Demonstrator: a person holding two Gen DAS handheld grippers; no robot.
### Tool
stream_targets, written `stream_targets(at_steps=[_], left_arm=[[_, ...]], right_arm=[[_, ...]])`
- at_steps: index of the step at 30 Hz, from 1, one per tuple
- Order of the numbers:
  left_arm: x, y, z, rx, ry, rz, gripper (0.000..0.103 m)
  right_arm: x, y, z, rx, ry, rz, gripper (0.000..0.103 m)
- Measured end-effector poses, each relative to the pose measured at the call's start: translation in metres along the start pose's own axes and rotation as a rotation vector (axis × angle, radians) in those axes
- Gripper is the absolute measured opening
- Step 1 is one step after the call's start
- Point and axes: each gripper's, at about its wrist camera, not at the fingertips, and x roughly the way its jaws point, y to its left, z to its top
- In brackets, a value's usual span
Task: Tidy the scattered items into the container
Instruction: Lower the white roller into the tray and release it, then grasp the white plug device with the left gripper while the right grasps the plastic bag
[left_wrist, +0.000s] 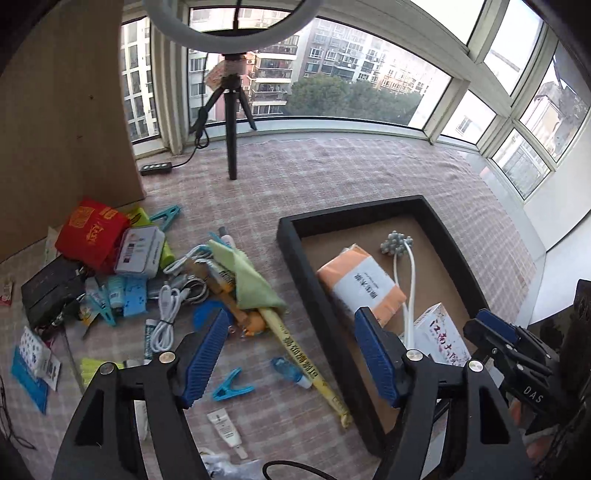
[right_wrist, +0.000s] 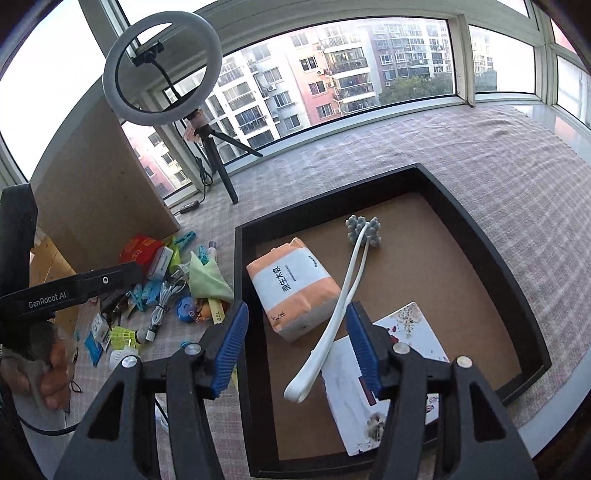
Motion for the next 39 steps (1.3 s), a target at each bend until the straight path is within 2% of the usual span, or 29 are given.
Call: stream_targets(at_steps=[3, 8, 14, 20, 23, 27, 31, 39], left_arm=[[-0.016, 0.050, -0.023, -0.064, -0.003, 0.078, 0.068], [-0.038, 0.125, -0.069, -0.180, 0.023, 0.138, 0.068], [-0.042, 0.173, -0.115, -0.258, 0.066, 0.135, 0.064], [-0.019, 0.180, -0.138, -0.259, 0.091, 0.094, 0.061], [-0.003, 0.176, -0.140, -0.216, 0.100, 0.105, 0.061], [0.014, 0.170, -0.138, -0.157, 0.105, 0.128, 0.065], [0.028, 0.167, -0.135, -0.128, 0.112, 0.117, 0.069], [0.048, 0.160, -0.131, -0.095, 0.135, 0.129, 0.070]], right_arm=[[0.006, 0.023, -0.006, -0.066, 0.020, 0.023, 0.054], [0.018, 0.061, -0.022, -0.139, 0.093, 0.098, 0.054], [0.036, 0.122, -0.058, -0.282, 0.202, 0.140, 0.054], [0.059, 0.176, -0.096, -0.423, 0.289, 0.174, 0.054], [0.075, 0.192, -0.111, -0.450, 0.341, 0.187, 0.054], [0.092, 0.210, -0.125, -0.507, 0.378, 0.158, 0.056], [0.106, 0.222, -0.135, -0.563, 0.391, 0.123, 0.059], [0.121, 0.239, -0.147, -0.650, 0.393, 0.087, 0.059]])
